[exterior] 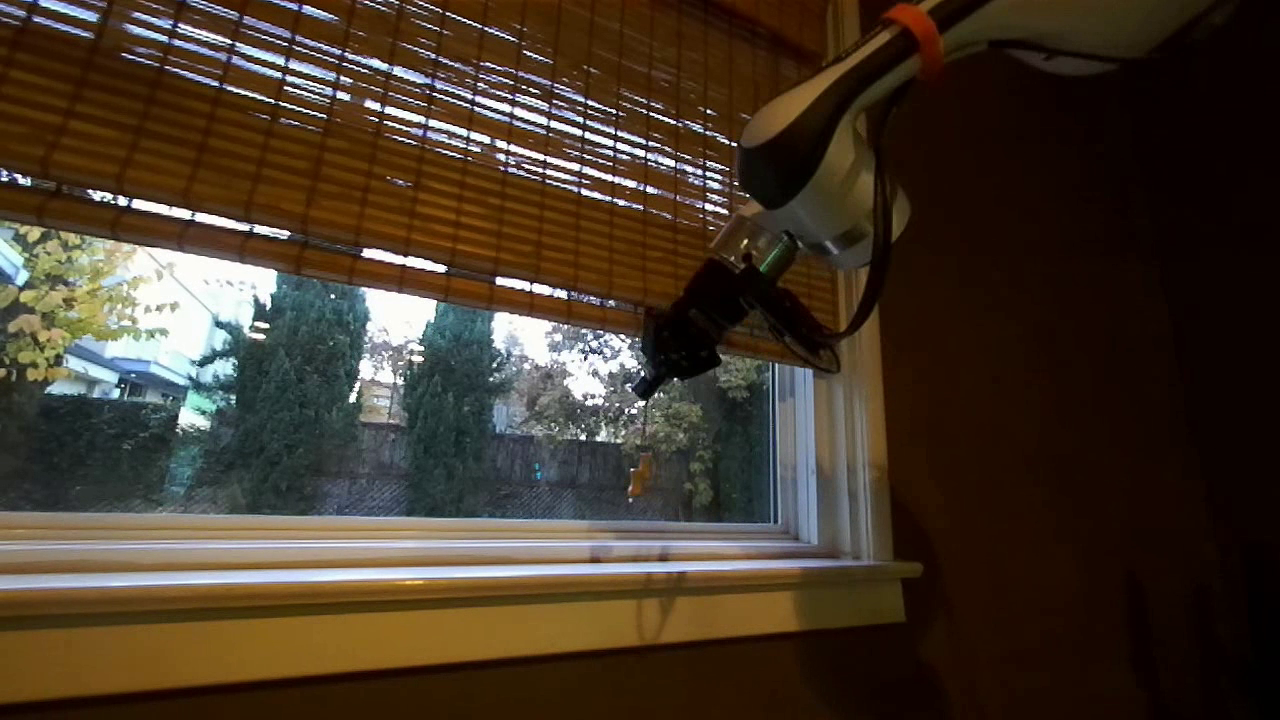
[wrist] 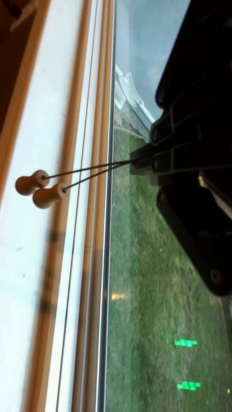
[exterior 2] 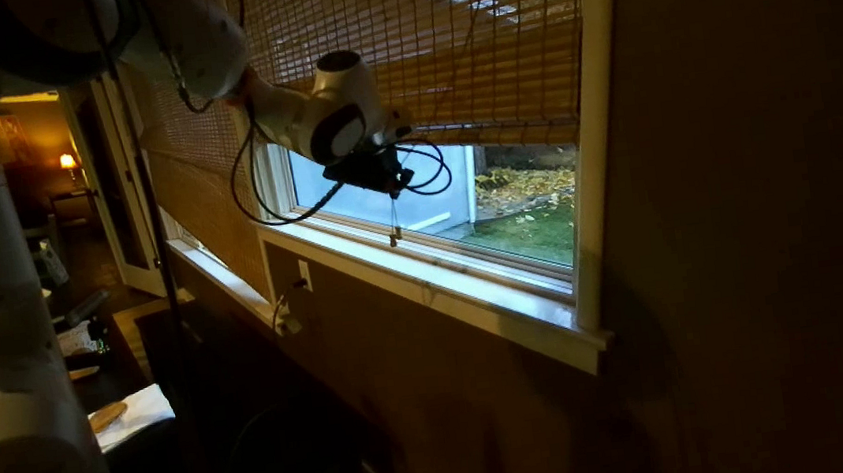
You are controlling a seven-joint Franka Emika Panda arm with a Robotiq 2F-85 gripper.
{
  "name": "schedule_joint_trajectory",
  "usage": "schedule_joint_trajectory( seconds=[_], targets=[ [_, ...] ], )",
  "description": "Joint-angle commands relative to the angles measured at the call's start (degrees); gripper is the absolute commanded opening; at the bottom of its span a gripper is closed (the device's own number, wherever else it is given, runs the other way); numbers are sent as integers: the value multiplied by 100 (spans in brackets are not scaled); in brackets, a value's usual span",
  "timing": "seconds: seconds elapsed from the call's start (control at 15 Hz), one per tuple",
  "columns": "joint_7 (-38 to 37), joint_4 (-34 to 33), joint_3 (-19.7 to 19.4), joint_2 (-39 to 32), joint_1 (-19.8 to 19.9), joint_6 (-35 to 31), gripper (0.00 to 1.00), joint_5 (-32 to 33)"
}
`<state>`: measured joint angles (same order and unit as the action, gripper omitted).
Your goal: Drop the blinds
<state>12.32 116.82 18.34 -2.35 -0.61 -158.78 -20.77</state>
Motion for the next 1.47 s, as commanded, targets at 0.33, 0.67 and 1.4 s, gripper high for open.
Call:
schedule_joint_trajectory(
  seconds=[0.33,0.67,1.4],
  targets=[
    [1439,-92,609,-270,-343,-27,1,-463],
    [1464,-367,777,-674,-434,-157,1,-248],
    [1753,-1105,1103,-1161,-329,-81,1,-305]
  ],
)
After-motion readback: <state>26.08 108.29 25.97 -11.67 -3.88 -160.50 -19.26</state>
